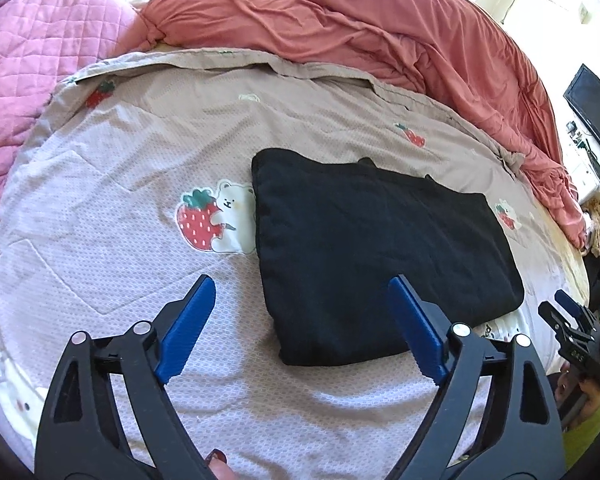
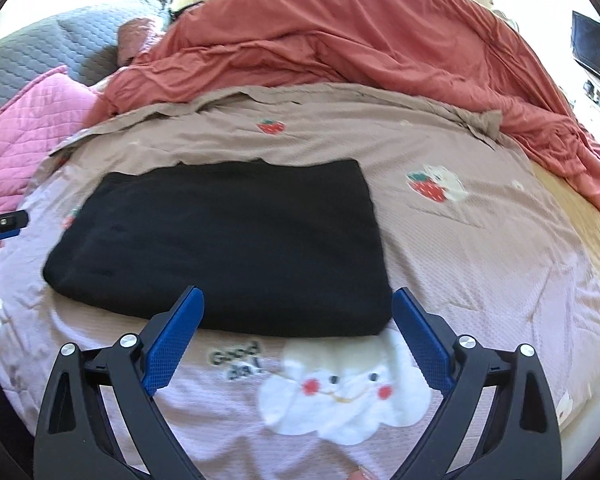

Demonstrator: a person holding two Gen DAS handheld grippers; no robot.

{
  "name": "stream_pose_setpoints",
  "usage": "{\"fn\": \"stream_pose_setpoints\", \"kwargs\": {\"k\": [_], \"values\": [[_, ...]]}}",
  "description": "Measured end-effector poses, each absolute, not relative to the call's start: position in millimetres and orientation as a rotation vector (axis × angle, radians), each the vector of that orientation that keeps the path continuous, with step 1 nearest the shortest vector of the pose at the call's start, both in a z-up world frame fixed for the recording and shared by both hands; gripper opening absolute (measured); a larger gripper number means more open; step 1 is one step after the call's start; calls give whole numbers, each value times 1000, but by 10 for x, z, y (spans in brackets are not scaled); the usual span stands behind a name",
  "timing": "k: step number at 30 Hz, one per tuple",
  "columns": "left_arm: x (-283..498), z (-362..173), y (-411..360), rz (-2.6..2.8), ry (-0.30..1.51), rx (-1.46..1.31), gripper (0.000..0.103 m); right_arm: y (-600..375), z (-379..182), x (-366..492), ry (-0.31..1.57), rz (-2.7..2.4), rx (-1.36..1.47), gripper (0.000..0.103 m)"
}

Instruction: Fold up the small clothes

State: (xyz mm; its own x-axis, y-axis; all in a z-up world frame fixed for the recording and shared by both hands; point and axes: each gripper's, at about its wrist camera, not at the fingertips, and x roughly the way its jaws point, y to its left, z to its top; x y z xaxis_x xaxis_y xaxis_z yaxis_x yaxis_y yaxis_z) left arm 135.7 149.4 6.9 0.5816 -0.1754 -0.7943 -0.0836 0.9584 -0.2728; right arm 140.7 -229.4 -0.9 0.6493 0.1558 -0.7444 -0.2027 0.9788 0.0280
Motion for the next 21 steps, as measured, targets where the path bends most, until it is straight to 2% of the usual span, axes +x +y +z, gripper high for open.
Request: {"fn": "stream_pose_setpoints", "kwargs": {"k": [7,21], "values": [[1336,153,1559,-31,933,-290,93,-1889,180,1290,803,295,-93,95],[1364,149,1771,33,930,-297,94,-1184,143,1172,796,420,-192,95]]}}
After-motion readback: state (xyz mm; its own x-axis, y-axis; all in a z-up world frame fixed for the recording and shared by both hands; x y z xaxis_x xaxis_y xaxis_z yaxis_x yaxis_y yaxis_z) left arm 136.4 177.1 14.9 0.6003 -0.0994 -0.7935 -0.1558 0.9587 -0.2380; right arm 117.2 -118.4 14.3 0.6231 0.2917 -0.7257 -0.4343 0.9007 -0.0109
